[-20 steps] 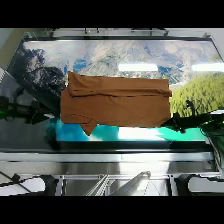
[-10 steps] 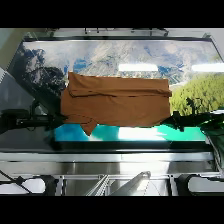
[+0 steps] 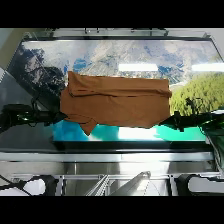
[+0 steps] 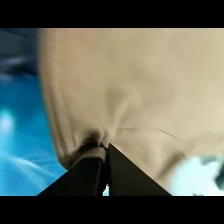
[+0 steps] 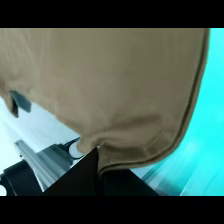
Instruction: Fold the shirts.
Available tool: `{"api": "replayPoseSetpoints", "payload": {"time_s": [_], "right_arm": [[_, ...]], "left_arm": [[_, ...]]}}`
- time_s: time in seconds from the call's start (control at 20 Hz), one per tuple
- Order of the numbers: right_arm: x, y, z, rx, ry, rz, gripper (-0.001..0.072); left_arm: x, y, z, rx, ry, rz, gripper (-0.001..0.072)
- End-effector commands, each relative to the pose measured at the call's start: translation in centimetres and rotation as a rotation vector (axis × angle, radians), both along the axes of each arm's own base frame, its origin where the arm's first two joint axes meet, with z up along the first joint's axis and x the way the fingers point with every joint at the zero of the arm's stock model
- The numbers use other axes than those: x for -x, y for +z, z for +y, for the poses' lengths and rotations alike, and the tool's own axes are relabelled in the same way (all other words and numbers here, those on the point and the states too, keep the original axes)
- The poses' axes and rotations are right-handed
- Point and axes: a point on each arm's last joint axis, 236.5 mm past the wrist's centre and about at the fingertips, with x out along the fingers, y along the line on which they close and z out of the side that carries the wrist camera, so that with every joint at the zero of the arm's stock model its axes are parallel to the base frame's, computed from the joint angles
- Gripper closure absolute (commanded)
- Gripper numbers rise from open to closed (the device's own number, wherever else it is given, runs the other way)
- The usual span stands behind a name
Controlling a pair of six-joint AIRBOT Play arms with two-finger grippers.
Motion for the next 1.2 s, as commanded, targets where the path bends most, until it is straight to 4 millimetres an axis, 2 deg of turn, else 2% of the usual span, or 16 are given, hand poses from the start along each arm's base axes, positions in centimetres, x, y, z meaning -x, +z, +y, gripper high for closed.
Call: {"api": "replayPoseSetpoints", "payload": {"time_s": [0.0, 0.15, 0.3, 0.45, 0.55, 0.65, 0.8, 0.95, 1.05, 1.15], "right_arm": [[0.8, 2.3, -0.3, -0.062, 0.003, -0.001, 0.0695], [0.6, 4.1, -2.6, -0.064, -0.083, -0.011, 0.0695], [0.5, 4.8, -5.5, -0.044, -0.191, -0.006, 0.0695], [0.4, 6.1, -7.5, -0.029, -0.254, -0.046, 0.0695], [0.4, 6.6, -7.5, -0.016, -0.255, -0.065, 0.0695], [-0.7, 7.4, -6.7, -0.032, -0.254, -0.109, 0.0695], [-5.4, 8.8, -6.1, -0.025, -0.338, -0.258, 0.0695], [-10.2, 8.9, -5.7, 0.056, -0.362, -0.356, 0.0695], [-13.3, 8.4, -5.9, 0.112, -0.361, -0.384, 0.0695], [-16.1, 7.5, -6.1, 0.139, -0.353, -0.396, 0.0695]], "left_arm": [[1.9, 3.7, 0.1, 0.122, -0.029, 0.003, 0.0680], [2.7, 5.5, 2.7, 0.168, 0.036, -0.004, 0.0681], [3.2, 5.7, 4.5, 0.190, 0.101, 0.022, 0.0681], [3.5, 5.9, 4.8, 0.205, 0.113, 0.038, 0.0681], [3.5, 5.9, 4.2, 0.209, 0.095, 0.042, 0.0681], [2.9, 6.4, 3.6, 0.206, 0.074, 0.035, 0.0681], [-0.9, 8.9, 3.2, 0.177, 0.031, -0.015, 0.0681], [-6.5, 11.9, 2.5, 0.136, -0.024, -0.075, 0.0681], [-10.3, 12.9, 1.9, 0.117, -0.051, -0.098, 0.0681], [-13.3, 12.7, 1.6, 0.121, -0.067, -0.095, 0.0682]]}}
